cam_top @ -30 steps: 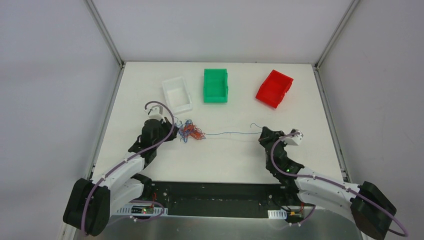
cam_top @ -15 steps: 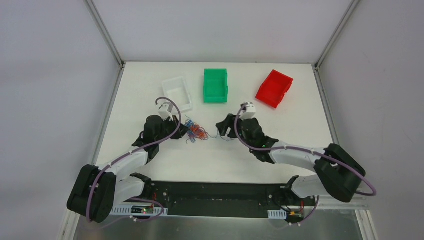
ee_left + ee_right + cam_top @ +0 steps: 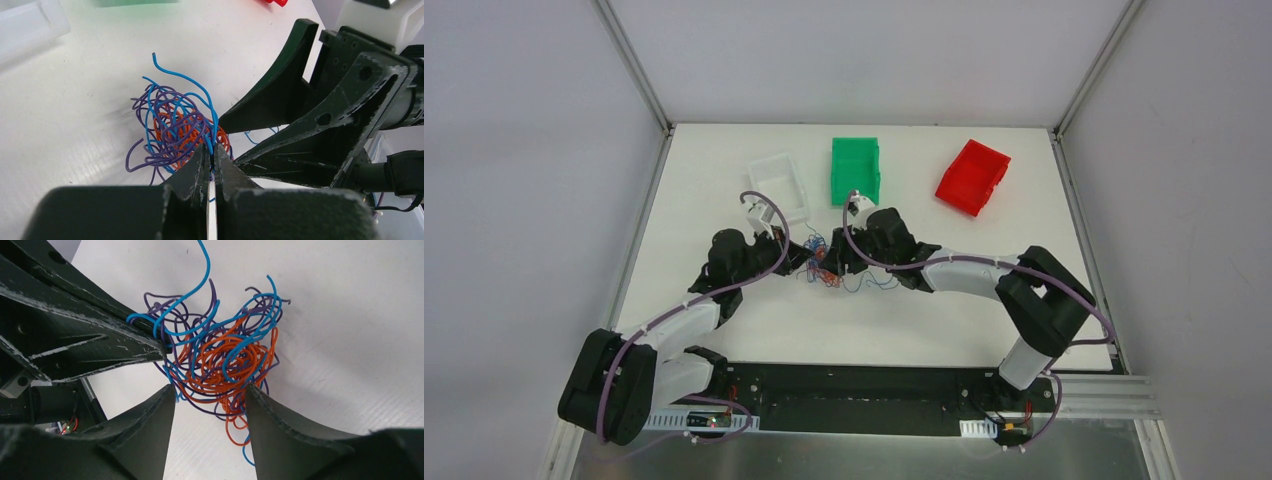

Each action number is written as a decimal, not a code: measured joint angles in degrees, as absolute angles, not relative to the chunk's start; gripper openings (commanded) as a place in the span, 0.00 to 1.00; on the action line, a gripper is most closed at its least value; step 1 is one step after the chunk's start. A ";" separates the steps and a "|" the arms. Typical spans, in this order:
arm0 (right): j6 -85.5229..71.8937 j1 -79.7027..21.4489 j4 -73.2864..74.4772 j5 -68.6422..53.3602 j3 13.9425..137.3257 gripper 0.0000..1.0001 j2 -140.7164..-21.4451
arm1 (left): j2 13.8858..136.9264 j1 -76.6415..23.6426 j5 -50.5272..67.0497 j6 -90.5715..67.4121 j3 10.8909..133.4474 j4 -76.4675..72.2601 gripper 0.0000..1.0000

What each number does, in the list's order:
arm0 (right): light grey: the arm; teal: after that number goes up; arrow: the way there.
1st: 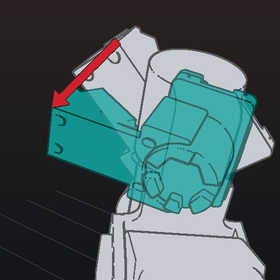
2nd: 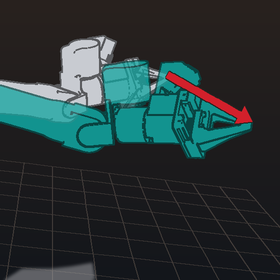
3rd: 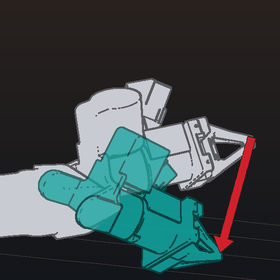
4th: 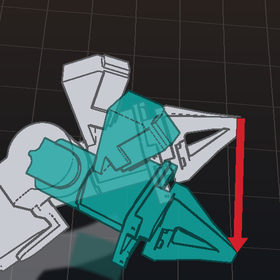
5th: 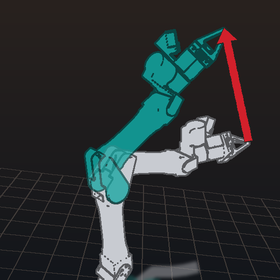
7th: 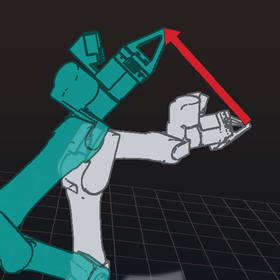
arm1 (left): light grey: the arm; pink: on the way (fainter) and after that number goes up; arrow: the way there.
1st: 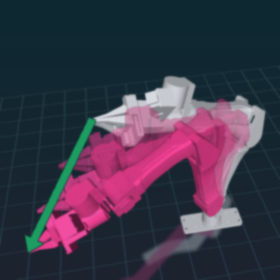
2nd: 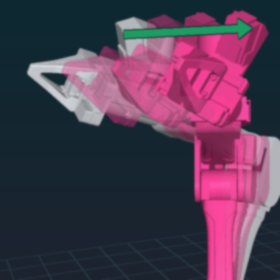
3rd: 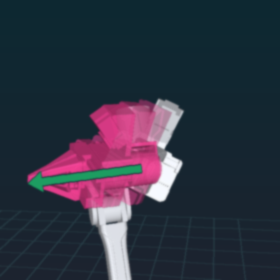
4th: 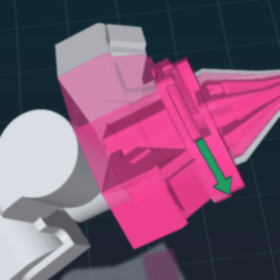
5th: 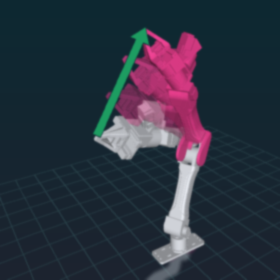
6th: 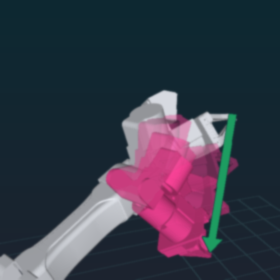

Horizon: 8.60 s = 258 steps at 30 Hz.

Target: Untangle the cables

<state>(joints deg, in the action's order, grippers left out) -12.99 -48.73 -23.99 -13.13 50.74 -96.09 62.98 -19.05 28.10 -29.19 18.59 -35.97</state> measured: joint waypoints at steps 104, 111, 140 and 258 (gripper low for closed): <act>-38.44 -51.51 15.33 44.23 64.42 0.66 -105.19 | 74.04 -23.68 -15.33 -22.46 36.84 0.73 0.15; -45.32 -45.58 16.75 45.76 52.90 0.63 -93.67 | 70.24 -23.68 -21.23 -23.75 34.20 0.75 0.12; -13.04 -46.06 -10.26 -5.32 64.10 0.62 -102.13 | 66.96 -23.66 6.94 -19.90 27.90 -14.22 0.27; -40.91 -34.57 -5.28 37.80 41.50 0.17 -80.27 | 77.71 -25.15 12.64 -18.48 36.25 -6.70 0.00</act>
<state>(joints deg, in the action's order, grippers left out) -40.91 -34.57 -5.28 37.80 41.50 -80.27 77.71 -25.15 12.64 -18.48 36.25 -6.70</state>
